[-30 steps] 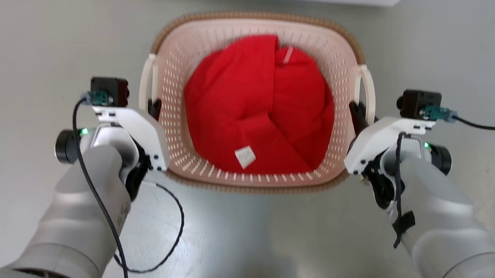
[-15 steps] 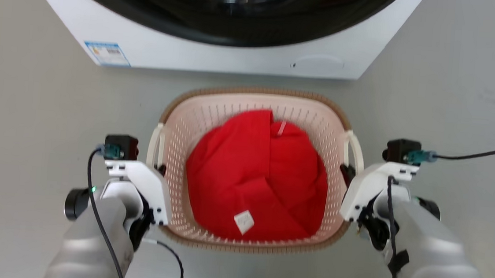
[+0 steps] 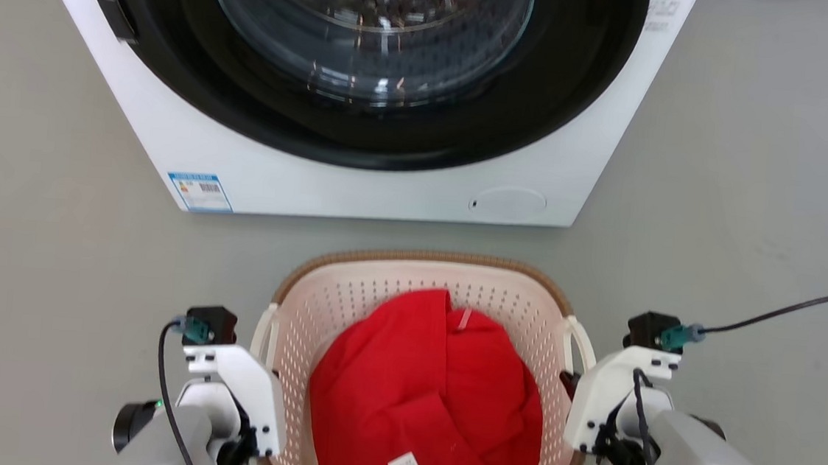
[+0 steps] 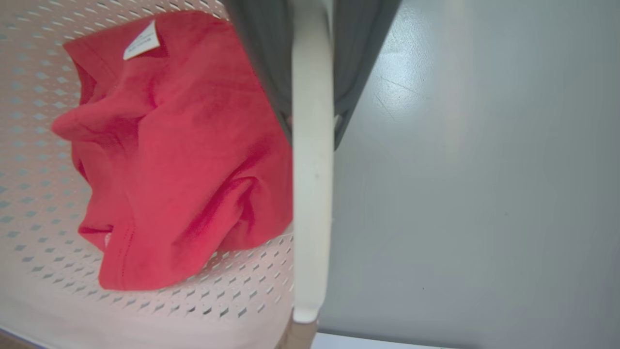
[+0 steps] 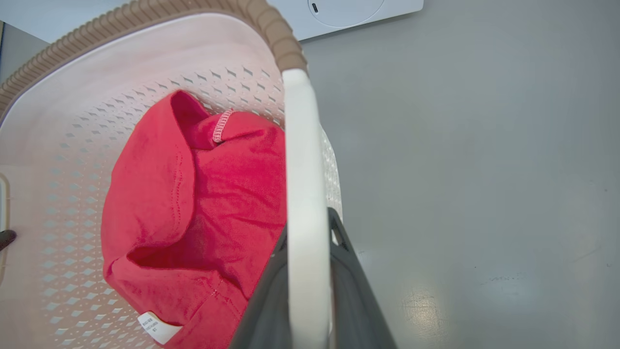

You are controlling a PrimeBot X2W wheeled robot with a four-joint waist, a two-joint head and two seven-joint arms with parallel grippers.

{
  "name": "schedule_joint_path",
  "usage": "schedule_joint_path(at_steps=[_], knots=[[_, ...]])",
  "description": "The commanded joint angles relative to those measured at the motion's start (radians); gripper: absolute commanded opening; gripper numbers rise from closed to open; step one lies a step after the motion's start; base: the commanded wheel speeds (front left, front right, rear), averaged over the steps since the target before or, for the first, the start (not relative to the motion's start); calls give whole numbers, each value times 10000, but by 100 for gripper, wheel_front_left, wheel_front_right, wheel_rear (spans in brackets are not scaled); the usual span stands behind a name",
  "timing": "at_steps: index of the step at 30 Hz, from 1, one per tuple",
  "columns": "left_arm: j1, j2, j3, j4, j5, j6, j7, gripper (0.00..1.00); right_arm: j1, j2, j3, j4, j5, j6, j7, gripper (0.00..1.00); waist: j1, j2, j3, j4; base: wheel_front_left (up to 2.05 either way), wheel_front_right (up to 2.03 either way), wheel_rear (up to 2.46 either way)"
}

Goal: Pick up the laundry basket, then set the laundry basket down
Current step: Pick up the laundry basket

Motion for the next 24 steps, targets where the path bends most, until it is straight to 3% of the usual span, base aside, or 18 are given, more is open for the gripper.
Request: schedule_joint_path(at_steps=[1,14,24], knots=[[127,298,192,-122,-77,56,-21,0,256,33,106,-51,113,77,70,0,0,0,-362,5,0,0,0],[1158,186,-29,-122,-336,172,217,0,1168,27,330,-6,229,77,314,0,0,0,-1786,-2,0,0,0],[1302,163,-224,-121,-519,223,319,0,1247,37,440,4,284,77,443,0,0,0,-2019,3,0,0,0]])
